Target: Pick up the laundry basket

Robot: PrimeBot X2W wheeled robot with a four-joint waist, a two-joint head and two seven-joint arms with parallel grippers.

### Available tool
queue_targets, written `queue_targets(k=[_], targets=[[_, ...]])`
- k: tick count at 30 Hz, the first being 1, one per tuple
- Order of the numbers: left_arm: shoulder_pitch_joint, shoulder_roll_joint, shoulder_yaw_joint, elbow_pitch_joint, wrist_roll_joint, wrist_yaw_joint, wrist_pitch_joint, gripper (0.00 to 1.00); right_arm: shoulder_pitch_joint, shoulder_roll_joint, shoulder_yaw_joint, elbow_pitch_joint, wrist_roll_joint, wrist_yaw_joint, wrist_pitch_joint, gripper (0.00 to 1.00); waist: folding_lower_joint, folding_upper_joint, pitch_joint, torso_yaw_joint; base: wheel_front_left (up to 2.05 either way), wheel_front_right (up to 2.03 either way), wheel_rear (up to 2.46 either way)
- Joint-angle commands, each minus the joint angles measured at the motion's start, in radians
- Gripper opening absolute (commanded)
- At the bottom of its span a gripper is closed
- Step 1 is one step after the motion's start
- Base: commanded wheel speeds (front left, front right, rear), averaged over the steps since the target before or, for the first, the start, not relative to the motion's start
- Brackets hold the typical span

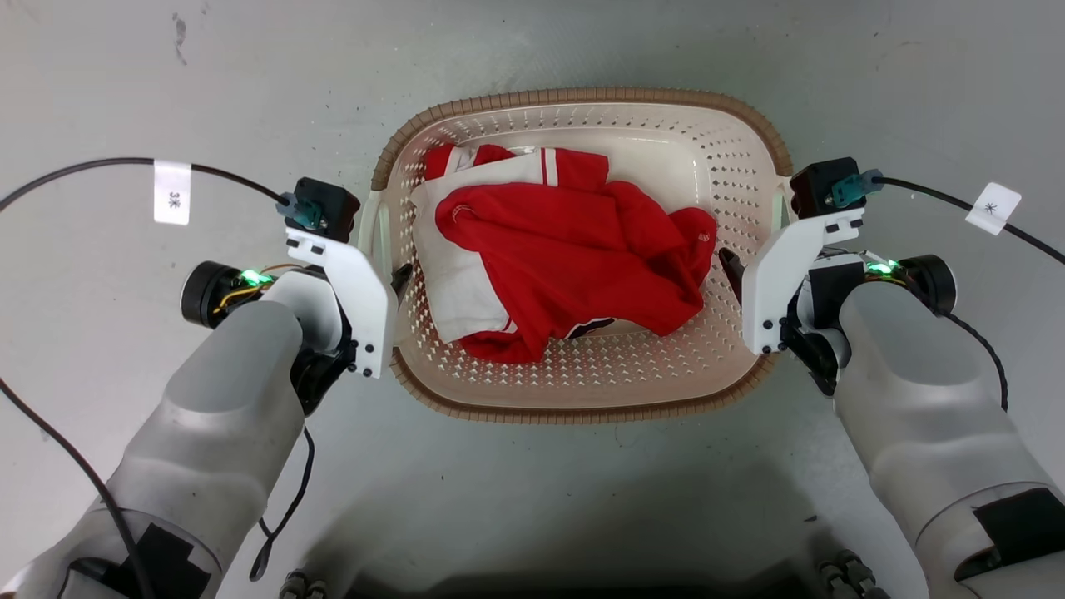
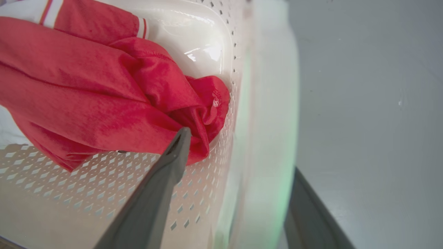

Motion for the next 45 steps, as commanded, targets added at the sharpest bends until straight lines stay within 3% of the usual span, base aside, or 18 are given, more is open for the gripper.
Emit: queue_targets(k=[1, 6, 7, 8, 9, 24, 30, 45], targets=[[-0.013, 0.010, -0.011, 0.003, -0.010, -0.001, 0.002, 1.00, -0.018, -0.001, 0.004, 0.008, 0.004, -0.001, -0.003, 1.00, -0.0001, 0.0000, 0.003, 0.001, 0.00, 0.00, 0.00], [-0.032, 0.017, -0.056, 0.014, -0.054, 0.000, -0.006, 1.00, -0.034, -0.001, 0.014, 0.030, 0.011, -0.001, -0.003, 1.00, -0.0001, 0.0000, 0.013, 0.002, 0.00, 0.00, 0.00], [-0.032, 0.016, -0.063, 0.016, -0.068, 0.000, 0.001, 0.50, -0.036, -0.001, 0.015, 0.033, 0.015, -0.001, 0.002, 1.00, -0.0001, 0.0000, 0.015, 0.002, 0.00, 0.00, 0.00], [-0.034, 0.015, -0.071, 0.014, -0.079, 0.000, 0.003, 0.00, -0.039, -0.001, 0.017, 0.036, 0.020, -0.001, 0.004, 0.71, -0.0001, 0.0000, 0.017, 0.002, 0.00, 0.00, 0.00], [-0.037, 0.016, -0.076, 0.014, -0.092, 0.000, 0.006, 0.00, -0.043, -0.001, 0.022, 0.038, 0.022, -0.001, 0.010, 0.00, -0.0001, 0.0000, 0.019, 0.002, 0.00, 0.00, 0.00], [-0.048, 0.049, -0.201, -0.018, -0.213, 0.000, 0.010, 0.00, -0.037, -0.006, 0.072, 0.059, 0.046, -0.001, 0.053, 0.00, -0.0001, 0.0000, -0.015, -0.001, 0.00, 0.00, 0.00], [-0.023, 0.069, -0.257, -0.042, -0.293, 0.000, 0.067, 0.00, -0.008, -0.006, 0.086, 0.066, 0.069, -0.001, 0.163, 0.00, -0.0001, 0.0000, -0.109, -0.011, 0.00, 0.00, 0.00], [0.060, 0.149, -0.377, -0.162, -0.534, -0.003, 0.341, 0.00, 0.065, -0.009, 0.144, 0.071, 0.101, 0.000, 0.511, 0.00, -0.0001, 0.0000, -0.450, -0.019, 0.00, 0.00, 0.00]])
